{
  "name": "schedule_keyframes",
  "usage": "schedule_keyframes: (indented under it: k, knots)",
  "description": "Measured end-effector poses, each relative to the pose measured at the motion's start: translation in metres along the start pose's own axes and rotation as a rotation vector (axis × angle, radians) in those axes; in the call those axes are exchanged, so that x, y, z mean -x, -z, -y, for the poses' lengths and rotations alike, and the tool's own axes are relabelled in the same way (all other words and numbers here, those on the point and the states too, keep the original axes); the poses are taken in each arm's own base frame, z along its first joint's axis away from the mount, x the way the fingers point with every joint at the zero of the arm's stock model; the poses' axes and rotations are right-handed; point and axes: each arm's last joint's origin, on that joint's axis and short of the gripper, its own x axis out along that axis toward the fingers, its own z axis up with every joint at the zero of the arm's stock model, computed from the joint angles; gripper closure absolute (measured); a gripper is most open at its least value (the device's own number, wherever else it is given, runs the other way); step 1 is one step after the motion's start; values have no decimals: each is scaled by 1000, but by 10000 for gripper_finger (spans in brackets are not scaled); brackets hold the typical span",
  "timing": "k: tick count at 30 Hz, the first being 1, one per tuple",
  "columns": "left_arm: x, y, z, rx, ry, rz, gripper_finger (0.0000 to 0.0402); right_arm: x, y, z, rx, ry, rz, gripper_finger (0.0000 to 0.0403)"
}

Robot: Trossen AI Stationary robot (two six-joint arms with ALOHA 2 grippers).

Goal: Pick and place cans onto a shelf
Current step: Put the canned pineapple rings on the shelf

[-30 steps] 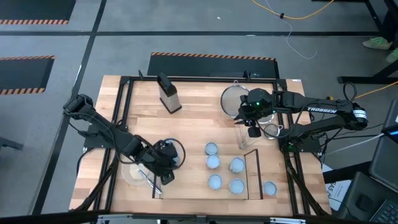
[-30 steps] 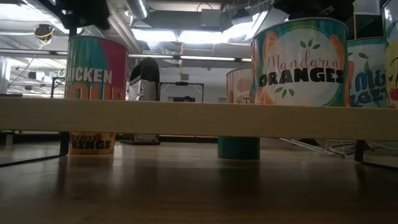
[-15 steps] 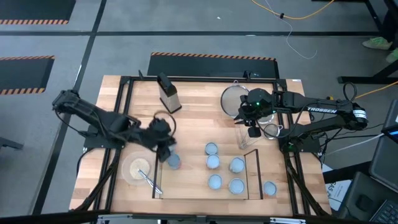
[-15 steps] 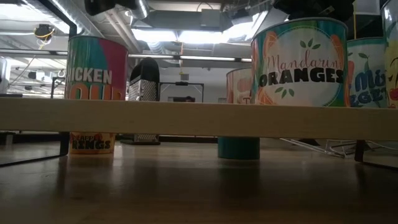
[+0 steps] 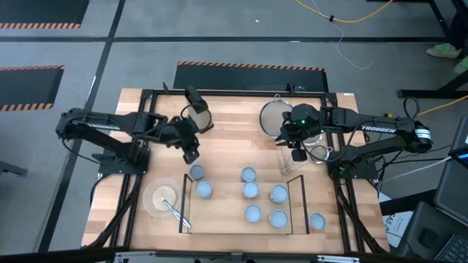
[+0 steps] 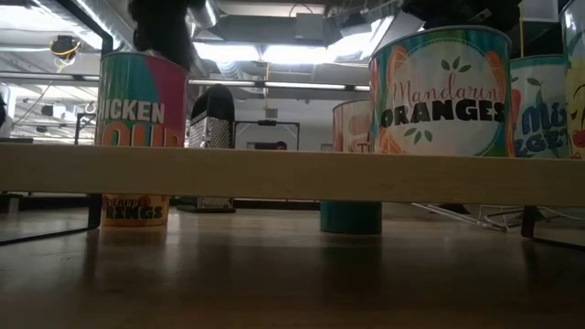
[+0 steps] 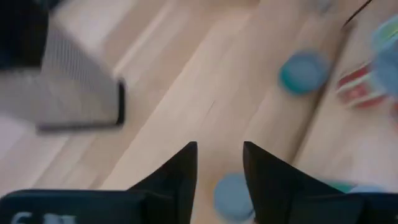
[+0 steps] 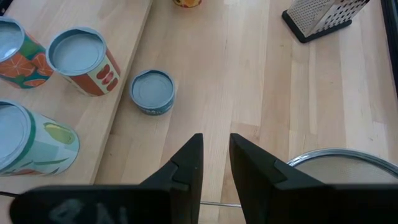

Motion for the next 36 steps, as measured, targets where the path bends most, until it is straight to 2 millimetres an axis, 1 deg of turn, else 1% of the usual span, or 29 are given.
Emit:
schedule_keyframes:
  k: [2,5,7,11,15,17,21,25,29,36]
  knots:
    - [-4,3,-9,10,-19,-96,267,0,0,0,0,0,0,320]
    - [-10,8,-17,18,-71,-200,263,0,0,0,1,1,1,320]
    - [-16,11,-20,20,-91,-240,262,0,-1,0,2,2,6,320]
    - [-34,23,-24,12,-62,-312,262,0,-1,0,2,3,8,320]
    - [-58,38,-28,38,-3,-347,262,0,-1,0,3,3,8,320]
    - [-71,45,-29,54,46,-333,262,0,-1,0,2,3,7,320]
    - [-88,62,-34,83,79,-350,262,0,-1,0,5,3,8,320]
    - [-98,75,-38,101,79,-360,262,0,-1,0,6,3,9,320]
    - [-104,83,-41,123,78,-357,262,0,-1,0,5,4,10,320]
    - [-112,90,-38,152,134,-316,262,0,-1,0,4,4,10,320]
